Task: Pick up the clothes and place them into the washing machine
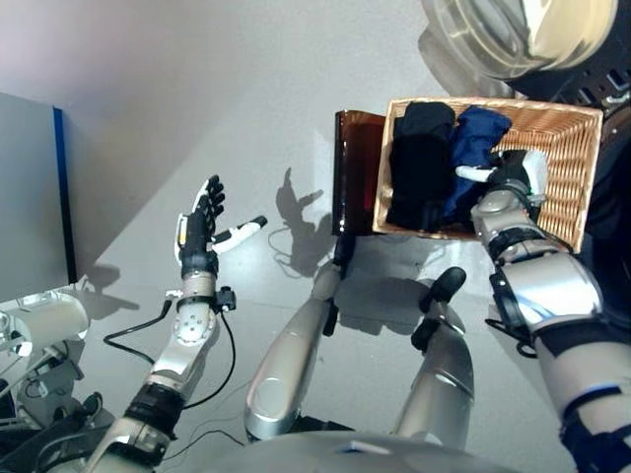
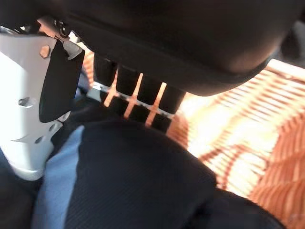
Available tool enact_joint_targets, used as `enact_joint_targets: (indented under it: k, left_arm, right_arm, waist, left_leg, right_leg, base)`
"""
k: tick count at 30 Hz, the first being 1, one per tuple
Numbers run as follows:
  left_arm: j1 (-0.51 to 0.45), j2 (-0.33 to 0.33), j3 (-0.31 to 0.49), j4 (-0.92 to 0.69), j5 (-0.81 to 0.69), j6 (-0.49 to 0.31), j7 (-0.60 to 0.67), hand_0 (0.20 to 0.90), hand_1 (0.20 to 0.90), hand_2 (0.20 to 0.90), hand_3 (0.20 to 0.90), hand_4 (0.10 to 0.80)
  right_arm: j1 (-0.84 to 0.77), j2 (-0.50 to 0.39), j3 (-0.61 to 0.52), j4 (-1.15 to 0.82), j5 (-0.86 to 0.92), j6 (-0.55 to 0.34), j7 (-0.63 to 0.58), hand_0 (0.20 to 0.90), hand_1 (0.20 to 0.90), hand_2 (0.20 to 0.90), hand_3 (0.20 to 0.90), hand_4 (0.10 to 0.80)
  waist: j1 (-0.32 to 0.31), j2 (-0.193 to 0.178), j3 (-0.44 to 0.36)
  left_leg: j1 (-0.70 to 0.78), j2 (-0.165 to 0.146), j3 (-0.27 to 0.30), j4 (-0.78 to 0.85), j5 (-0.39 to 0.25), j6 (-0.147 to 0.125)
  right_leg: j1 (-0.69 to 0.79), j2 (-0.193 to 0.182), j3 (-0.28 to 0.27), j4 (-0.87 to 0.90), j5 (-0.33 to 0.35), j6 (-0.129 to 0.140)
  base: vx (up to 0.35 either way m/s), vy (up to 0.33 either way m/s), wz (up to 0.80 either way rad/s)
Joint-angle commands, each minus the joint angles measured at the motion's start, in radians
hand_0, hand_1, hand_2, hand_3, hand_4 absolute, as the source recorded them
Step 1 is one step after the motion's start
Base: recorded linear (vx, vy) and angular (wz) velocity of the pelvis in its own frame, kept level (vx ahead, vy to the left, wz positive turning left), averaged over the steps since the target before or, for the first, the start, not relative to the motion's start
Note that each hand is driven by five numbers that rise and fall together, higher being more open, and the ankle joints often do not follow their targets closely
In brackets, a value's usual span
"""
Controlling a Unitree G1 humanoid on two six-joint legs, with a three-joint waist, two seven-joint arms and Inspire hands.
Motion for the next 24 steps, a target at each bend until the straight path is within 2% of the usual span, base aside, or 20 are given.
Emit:
enact_joint_targets:
  k: [1,8,10,11,18,20,21,24]
  left_arm:
    - [0.025,0.039,0.001,0.031,0.060,-0.002,0.029,0.900,0.900,0.900,0.900,0.800]
    - [0.053,0.015,-0.015,0.229,0.093,0.027,0.026,0.900,0.900,0.900,0.900,0.800]
    - [0.050,0.010,-0.016,0.240,0.094,0.026,0.027,0.900,0.900,0.900,0.900,0.800]
    - [0.049,0.005,-0.016,0.256,0.098,0.025,0.026,0.900,0.900,0.900,0.900,0.800]
    - [0.060,-0.016,-0.025,0.302,0.100,0.026,0.011,0.900,0.900,0.900,0.900,0.800]
    - [0.063,-0.031,-0.023,0.335,0.089,0.028,0.001,0.900,0.900,0.900,0.900,0.800]
    - [0.063,-0.030,-0.024,0.336,0.089,0.027,0.001,0.900,0.900,0.900,0.900,0.800]
    - [0.060,-0.046,-0.022,0.376,0.078,0.031,-0.003,0.900,0.900,0.900,0.900,0.800]
  right_arm:
    - [-0.043,-0.027,0.041,-0.027,-0.040,-0.010,-0.020,0.200,0.200,0.200,0.200,0.300]
    - [-0.012,-0.072,0.011,-0.030,-0.023,-0.020,-0.033,0.200,0.200,0.200,0.200,0.300]
    - [-0.010,-0.079,0.007,-0.030,-0.021,-0.021,-0.036,0.200,0.200,0.200,0.200,0.300]
    - [-0.006,-0.089,0.002,-0.028,-0.019,-0.023,-0.037,0.200,0.200,0.200,0.200,0.300]
    - [0.024,-0.130,-0.035,-0.047,0.020,-0.045,-0.044,0.200,0.200,0.200,0.200,0.300]
    - [0.043,-0.131,-0.089,-0.103,0.136,-0.096,-0.041,0.200,0.200,0.200,0.200,0.300]
    - [0.045,-0.131,-0.090,-0.104,0.136,-0.096,-0.041,0.200,0.200,0.200,0.200,0.300]
    - [0.074,-0.096,-0.163,-0.165,0.290,-0.155,-0.035,0.200,0.200,0.200,0.200,0.300]
  waist:
    - [0.019,0.026,0.030]
    - [0.002,0.030,-0.003]
    - [-0.001,0.033,-0.008]
    - [-0.006,0.038,-0.008]
    - [-0.029,0.043,-0.039]
    - [-0.050,0.044,-0.050]
    - [-0.049,0.043,-0.049]
    - [-0.070,0.045,-0.048]
  left_leg:
    - [-0.043,-0.011,0.058,0.140,-0.158,-0.084]
    - [0.012,-0.006,0.074,0.138,-0.167,-0.078]
    - [0.022,-0.005,0.077,0.134,-0.165,-0.078]
    - [0.019,-0.005,0.083,0.133,-0.137,-0.072]
    - [0.089,-0.001,0.093,0.110,-0.137,-0.071]
    - [0.121,0.007,0.107,0.102,-0.138,-0.071]
    - [0.122,0.007,0.107,0.101,-0.138,-0.071]
    - [0.135,0.011,0.117,0.096,-0.139,-0.069]
  right_leg:
    - [0.103,-0.022,0.044,-0.055,-0.057,0.044]
    - [0.151,-0.018,0.060,-0.075,-0.048,0.047]
    - [0.161,-0.017,0.061,-0.082,-0.045,0.047]
    - [0.161,-0.018,0.056,-0.089,-0.018,0.039]
    - [0.222,-0.009,0.069,-0.121,-0.012,0.042]
    - [0.241,-0.002,0.083,-0.134,-0.009,0.042]
    - [0.242,-0.002,0.083,-0.134,-0.009,0.042]
    - [0.238,0.006,0.097,-0.133,-0.010,0.040]
  base:
    - [0.012,0.013,0.04]
    - [0.013,0.003,-0.09]
    - [-0.032,0.016,-0.12]
    - [-0.076,0.017,-0.09]
    - [0.024,-0.003,-0.09]
    - [0.021,-0.012,-0.12]
    - [0.009,-0.008,-0.18]
    - [-0.004,0.008,-0.18]
